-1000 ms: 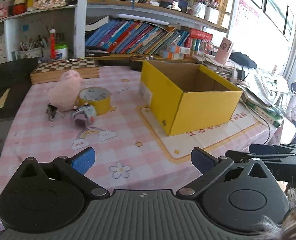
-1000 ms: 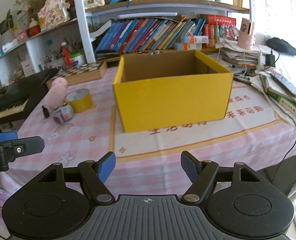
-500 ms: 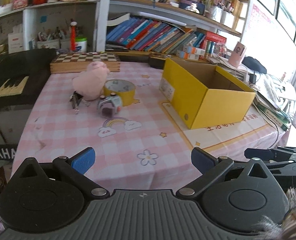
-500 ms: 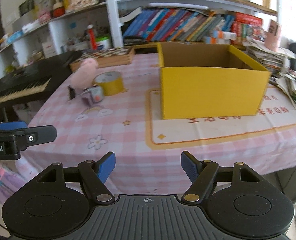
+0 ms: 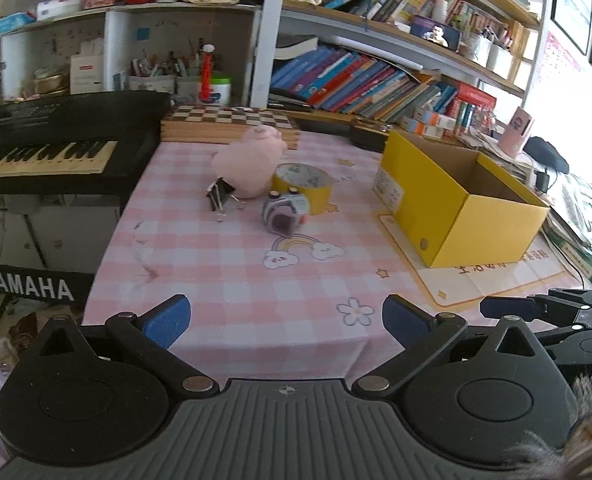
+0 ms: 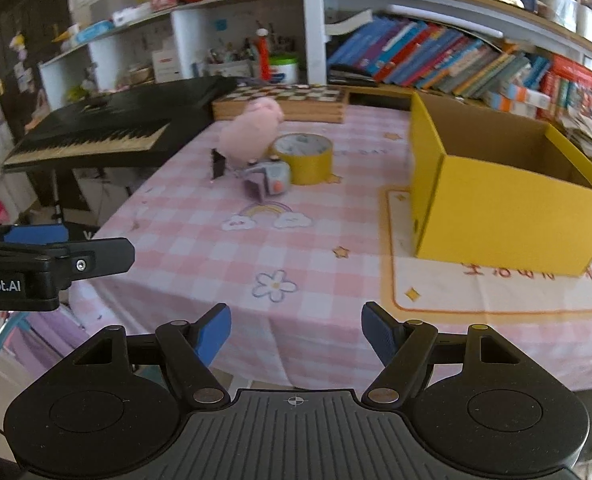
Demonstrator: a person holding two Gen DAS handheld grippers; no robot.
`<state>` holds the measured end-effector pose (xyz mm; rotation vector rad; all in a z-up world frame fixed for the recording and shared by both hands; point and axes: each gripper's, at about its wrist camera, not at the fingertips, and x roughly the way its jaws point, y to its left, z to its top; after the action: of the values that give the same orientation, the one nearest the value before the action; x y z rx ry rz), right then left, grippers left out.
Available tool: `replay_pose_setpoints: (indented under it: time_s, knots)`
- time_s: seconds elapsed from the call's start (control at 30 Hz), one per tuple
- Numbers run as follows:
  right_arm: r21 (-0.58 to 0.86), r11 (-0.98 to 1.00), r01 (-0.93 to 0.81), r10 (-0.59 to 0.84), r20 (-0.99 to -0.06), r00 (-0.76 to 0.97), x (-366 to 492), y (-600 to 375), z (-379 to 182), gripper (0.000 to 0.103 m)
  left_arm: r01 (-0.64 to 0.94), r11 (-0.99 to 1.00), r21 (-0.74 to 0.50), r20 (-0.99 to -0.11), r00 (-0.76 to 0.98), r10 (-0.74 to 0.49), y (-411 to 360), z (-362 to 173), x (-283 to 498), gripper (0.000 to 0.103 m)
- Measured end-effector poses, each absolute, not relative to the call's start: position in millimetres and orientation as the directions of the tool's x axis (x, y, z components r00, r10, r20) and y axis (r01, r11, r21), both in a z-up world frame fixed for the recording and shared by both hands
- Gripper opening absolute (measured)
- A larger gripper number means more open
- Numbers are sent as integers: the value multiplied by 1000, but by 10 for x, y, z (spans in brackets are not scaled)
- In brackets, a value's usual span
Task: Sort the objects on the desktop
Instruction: 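Move left tool toward the grey toy truck while right tool approaches the yellow tape roll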
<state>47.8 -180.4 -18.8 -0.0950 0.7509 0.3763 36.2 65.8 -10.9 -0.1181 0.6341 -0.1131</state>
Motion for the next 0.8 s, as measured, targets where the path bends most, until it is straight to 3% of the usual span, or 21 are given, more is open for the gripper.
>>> replay_pose_setpoints:
  time_s: [0.8]
  knots:
    - [65, 895, -442, 366, -673, 642, 1229, -1679, -229, 74, -29, 992, -123, -568, 822, -47, 663, -36, 975, 103]
